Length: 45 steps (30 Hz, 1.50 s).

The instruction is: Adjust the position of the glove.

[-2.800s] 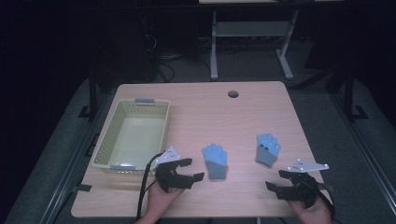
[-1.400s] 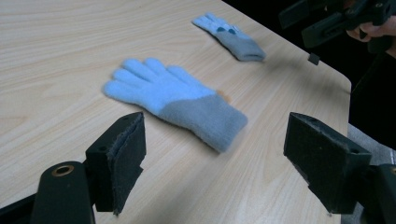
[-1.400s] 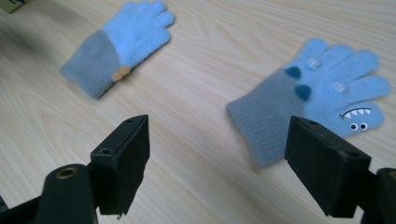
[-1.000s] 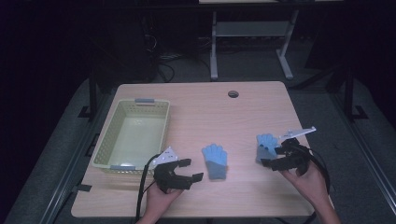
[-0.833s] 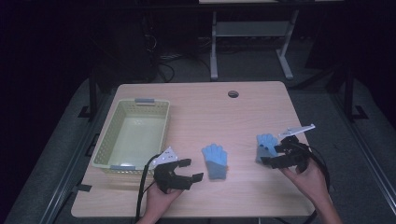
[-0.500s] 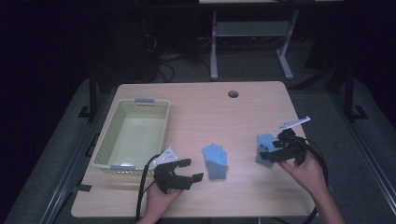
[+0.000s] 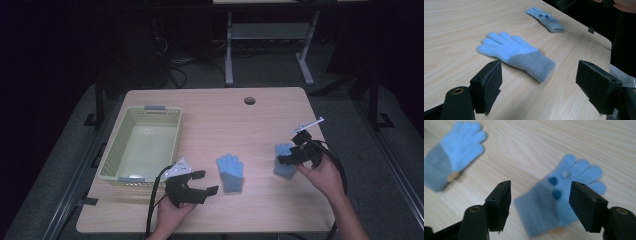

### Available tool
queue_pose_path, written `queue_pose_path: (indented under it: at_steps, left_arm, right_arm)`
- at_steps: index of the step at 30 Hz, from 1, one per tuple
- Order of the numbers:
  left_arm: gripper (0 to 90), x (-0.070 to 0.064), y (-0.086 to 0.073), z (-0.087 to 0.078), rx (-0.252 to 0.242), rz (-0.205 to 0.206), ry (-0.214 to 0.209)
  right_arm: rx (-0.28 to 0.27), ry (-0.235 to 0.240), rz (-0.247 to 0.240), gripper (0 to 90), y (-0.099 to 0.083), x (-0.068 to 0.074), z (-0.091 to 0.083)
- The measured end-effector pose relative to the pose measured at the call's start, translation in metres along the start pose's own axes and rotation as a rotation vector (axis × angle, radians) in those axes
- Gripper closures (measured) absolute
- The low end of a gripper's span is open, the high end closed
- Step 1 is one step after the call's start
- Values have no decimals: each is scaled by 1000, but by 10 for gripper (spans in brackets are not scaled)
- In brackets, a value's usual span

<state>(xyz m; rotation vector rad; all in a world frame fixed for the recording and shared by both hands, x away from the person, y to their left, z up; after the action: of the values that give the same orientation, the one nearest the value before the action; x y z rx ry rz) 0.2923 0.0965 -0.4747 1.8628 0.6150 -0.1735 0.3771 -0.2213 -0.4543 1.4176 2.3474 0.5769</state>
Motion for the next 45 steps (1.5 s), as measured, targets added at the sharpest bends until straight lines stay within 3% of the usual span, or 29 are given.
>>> queue_pose_path:
  at_steps: [15, 24, 30, 37, 45]
  left_arm:
    - [208, -2, 0, 3, -2, 2, -5]
    - [209, -2, -1, 4, 5, -3, -5]
    - [210, -2, -2, 5, 5, -7, -5]
    - [211, -3, -1, 5, 3, -2, -8]
    - [211, -4, -2, 7, 10, 1, -9]
  right_arm:
    - [101, -40, 31, 430, -4, -9, 22]
    - [163, -65, 22, 508, -8, -11, 33]
    - [208, -89, -11, 581, -13, -8, 41]
    - [213, -122, -23, 618, -13, -4, 43]
    - [220, -113, -5, 685, -12, -5, 44]
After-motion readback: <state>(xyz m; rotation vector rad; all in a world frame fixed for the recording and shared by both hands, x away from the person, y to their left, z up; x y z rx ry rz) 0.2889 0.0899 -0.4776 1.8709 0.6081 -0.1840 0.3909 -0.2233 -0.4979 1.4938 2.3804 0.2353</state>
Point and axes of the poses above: each handheld gripper's, and its own axes: z roughly forward along the jaws, y roughly out of its top, x roughly to its left, the point moved 6 cm from there along z, roughly forward along the jaws, and after that the axes turned 14 degrees about -y, right-handed, at the moved point
